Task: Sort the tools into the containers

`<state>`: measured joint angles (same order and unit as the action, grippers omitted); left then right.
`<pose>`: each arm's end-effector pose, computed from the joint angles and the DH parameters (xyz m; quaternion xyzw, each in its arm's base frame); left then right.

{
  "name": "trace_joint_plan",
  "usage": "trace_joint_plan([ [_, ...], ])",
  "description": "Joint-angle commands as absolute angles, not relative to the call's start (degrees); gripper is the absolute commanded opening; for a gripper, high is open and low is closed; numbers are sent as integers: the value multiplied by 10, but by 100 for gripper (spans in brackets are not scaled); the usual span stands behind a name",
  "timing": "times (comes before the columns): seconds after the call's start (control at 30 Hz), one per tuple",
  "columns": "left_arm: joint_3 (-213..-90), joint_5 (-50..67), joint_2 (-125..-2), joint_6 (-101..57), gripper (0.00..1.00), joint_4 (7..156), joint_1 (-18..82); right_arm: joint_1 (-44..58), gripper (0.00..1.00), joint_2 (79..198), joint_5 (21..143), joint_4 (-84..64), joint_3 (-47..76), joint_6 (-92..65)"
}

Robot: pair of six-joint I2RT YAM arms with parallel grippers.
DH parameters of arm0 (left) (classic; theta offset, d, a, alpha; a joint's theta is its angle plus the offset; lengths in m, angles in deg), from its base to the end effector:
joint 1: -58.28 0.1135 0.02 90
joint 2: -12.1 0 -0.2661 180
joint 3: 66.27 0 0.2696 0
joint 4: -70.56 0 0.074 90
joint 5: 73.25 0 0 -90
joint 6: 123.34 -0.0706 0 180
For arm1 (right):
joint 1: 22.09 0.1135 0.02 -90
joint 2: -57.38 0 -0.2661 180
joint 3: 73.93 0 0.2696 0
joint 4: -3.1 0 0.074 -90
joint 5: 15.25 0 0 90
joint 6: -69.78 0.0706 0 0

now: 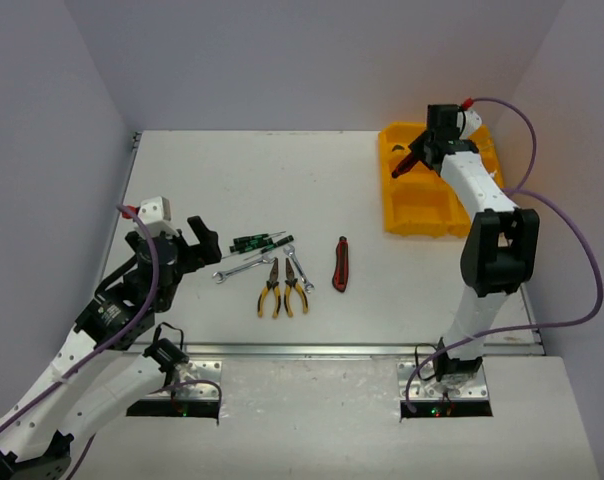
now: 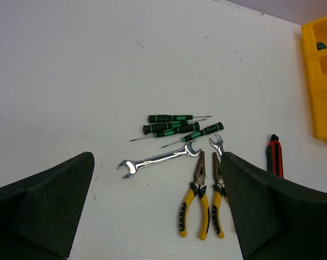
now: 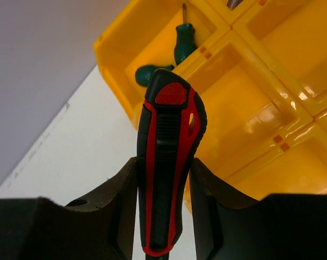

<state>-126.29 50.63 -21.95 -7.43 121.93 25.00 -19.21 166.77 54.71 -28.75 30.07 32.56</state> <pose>0.1568 -0.0558 0.3237 -0.1034 0.8169 -0.0383 0.5661 0.4891 0.0004 0.2543 0.4422 0.7673 0.0664 0.4597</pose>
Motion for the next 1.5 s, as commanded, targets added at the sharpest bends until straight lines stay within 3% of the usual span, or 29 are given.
trace_joint_plan([
  [0.0,-1266,502,-211,-81,100,1193,255,-195,0,1706,427,-279,346,481],
  [0.33,-1265,495,-207,-85,100,1190,255,-212,0,1762,398,-273,348,539],
  [0.43,-1265,494,-208,-85,100,1189,255,-217,6,1775,409,-274,363,527],
  [0.53,-1265,493,-207,-85,100,1189,255,-218,45,1779,436,-261,370,507],
  [0.6,-1266,494,-208,-86,100,1188,255,-218,62,1771,457,-244,366,480],
  [0.73,-1265,493,-209,-86,100,1188,255,-218,69,1750,484,-213,355,450],
  [0.93,-1265,495,-211,-86,100,1189,255,-211,99,1704,566,-220,364,338],
  [1.07,-1265,496,-214,-86,100,1189,255,-167,99,1641,587,-302,353,244],
  [1.27,-1267,495,-226,-86,100,1189,256,-41,99,1530,611,-305,170,151],
  [1.37,-1267,494,-231,-86,100,1189,255,56,99,1475,594,-251,47,150],
  [1.47,-1266,492,-228,-86,100,1188,256,119,99,1486,522,-300,36,176],
])
